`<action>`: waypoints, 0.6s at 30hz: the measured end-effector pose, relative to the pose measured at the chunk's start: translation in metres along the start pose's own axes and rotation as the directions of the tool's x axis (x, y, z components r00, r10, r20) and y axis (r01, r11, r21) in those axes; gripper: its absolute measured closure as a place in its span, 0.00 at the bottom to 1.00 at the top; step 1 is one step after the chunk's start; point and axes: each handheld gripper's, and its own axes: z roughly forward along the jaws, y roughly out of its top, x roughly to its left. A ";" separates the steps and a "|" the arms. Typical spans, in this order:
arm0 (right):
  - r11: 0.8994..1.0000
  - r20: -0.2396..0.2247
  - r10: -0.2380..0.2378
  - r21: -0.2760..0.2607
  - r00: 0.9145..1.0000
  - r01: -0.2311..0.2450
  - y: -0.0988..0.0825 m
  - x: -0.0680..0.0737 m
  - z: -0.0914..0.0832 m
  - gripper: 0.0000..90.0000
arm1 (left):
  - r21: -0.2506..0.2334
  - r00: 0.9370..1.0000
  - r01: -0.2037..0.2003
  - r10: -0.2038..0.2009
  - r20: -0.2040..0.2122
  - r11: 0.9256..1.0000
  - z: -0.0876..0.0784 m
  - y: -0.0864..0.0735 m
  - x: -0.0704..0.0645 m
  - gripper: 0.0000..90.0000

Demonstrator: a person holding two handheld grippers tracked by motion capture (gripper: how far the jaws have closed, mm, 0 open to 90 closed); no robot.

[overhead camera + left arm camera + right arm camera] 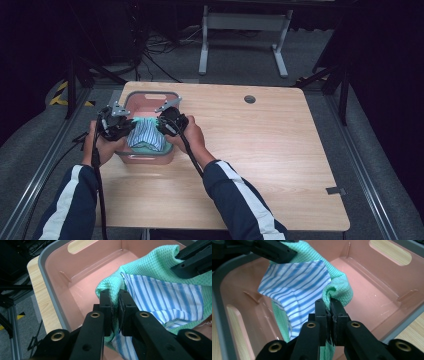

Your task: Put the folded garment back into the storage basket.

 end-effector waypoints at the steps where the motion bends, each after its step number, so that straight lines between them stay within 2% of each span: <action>1: 1.000 0.000 0.007 0.000 1.000 -0.007 0.000 0.000 0.000 0.94 | 0.021 1.000 0.002 -0.002 0.007 1.000 -0.001 0.000 0.001 0.92; 7: 1.000 0.017 0.005 0.000 1.000 -0.005 -0.003 -0.002 -0.001 0.87 | 0.011 1.000 -0.002 0.002 -0.019 1.000 0.000 -0.001 0.000 0.80; 8: 1.000 0.017 0.011 -0.003 1.000 -0.011 -0.004 -0.002 -0.002 0.86 | -0.004 1.000 0.010 -0.010 -0.015 1.000 0.000 -0.002 -0.001 0.78; 14: 1.000 0.015 -0.011 -0.002 1.000 0.011 -0.005 -0.001 -0.006 0.83 | -0.044 1.000 0.015 -0.015 -0.014 0.999 -0.010 -0.002 -0.006 0.69; 15: 1.000 0.019 -0.013 0.000 1.000 0.013 -0.005 -0.001 -0.007 0.82 | -0.048 1.000 0.025 -0.025 -0.012 0.999 -0.012 -0.003 -0.008 0.66; 18: 1.000 0.024 -0.025 -0.001 0.999 0.025 -0.007 -0.001 -0.011 0.81 | -0.072 1.000 0.021 -0.022 -0.011 0.997 -0.018 -0.003 -0.012 0.64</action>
